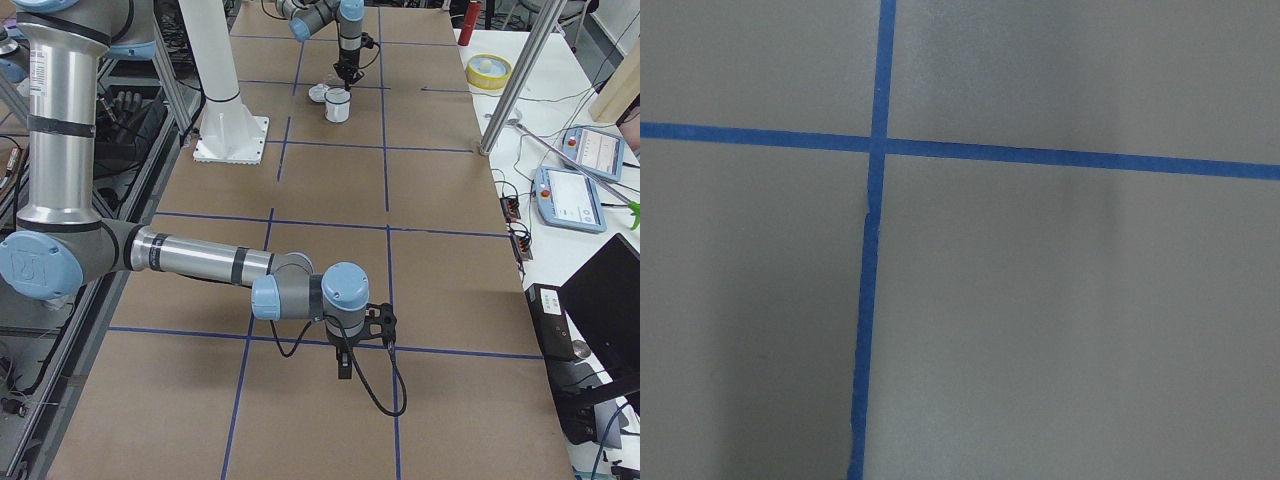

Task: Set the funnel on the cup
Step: 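Lower the funnel into the mug's opening and open the left gripper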

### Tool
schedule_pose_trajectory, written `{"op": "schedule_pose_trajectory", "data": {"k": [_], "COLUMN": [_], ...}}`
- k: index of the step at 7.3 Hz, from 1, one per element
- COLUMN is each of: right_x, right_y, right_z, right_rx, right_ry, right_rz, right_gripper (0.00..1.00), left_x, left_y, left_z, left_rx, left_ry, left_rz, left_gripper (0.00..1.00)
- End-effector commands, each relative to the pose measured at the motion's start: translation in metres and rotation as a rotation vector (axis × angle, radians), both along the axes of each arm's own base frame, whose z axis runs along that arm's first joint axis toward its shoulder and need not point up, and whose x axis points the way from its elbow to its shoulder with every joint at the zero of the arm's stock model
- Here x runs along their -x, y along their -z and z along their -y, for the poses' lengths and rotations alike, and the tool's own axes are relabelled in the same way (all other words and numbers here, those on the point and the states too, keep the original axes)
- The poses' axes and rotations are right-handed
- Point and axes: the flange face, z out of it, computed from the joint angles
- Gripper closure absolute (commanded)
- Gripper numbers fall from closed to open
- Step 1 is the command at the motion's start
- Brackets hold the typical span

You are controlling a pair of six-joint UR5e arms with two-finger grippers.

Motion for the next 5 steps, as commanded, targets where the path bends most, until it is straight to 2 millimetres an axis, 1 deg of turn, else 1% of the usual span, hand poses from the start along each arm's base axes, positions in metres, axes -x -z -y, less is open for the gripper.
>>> {"op": "schedule_pose_trajectory", "data": {"k": [1, 3, 4, 5], "right_x": [0.000, 0.000, 0.000, 0.000], "right_y": [-0.001, 0.000, 0.000, -0.001], "right_z": [0.000, 0.000, 0.000, 0.000], "right_rx": [0.001, 0.001, 0.001, 0.001], "right_ry": [0.000, 0.000, 0.000, 0.000], "right_rz": [-0.001, 0.000, 0.000, -0.001], "right_gripper": [0.00, 0.00, 0.00, 0.00], "left_x": [-0.013, -0.015, -0.022, -0.024], "left_y": [-0.004, -0.007, -0.012, -0.012], "left_z": [-0.006, -0.004, 0.001, 0.002], "left_rx": [-0.019, -0.047, -0.053, -0.059], "left_ry": [-0.034, -0.064, -0.066, -0.071], "left_rz": [0.000, 0.008, 0.003, 0.000], "left_gripper": [1.00, 1.00, 1.00, 1.00]}}
